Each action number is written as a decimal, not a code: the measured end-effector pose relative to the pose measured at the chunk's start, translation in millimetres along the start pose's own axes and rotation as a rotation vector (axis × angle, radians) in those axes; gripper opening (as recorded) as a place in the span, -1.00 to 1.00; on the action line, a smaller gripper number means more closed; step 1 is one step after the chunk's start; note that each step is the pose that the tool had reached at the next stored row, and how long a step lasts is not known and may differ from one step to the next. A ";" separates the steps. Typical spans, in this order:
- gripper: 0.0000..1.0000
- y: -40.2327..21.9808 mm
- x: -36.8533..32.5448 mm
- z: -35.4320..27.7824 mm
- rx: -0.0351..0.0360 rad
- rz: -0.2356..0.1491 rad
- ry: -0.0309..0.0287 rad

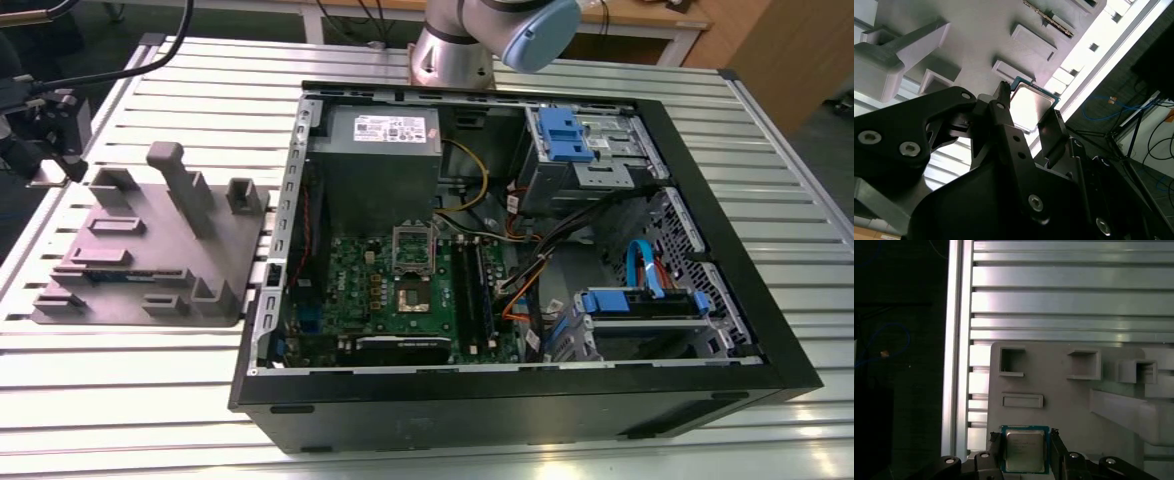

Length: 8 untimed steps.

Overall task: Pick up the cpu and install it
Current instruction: 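Pick up the cpu and move it towards the insertion slot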

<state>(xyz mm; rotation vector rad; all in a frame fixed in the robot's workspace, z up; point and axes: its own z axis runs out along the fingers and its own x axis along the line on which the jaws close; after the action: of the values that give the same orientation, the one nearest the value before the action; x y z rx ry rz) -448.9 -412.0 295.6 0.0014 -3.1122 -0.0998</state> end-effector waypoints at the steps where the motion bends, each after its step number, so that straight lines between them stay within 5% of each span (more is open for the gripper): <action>1: -0.06 0.0 0.0 0.0 0.0000 0.000 -0.0001; 8: -0.06 0.2 0.1 -3.3 0.0000 0.000 -0.0001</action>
<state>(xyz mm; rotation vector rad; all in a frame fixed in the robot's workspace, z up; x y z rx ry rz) -448.9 -412.1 298.9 0.0015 -3.1123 -0.0999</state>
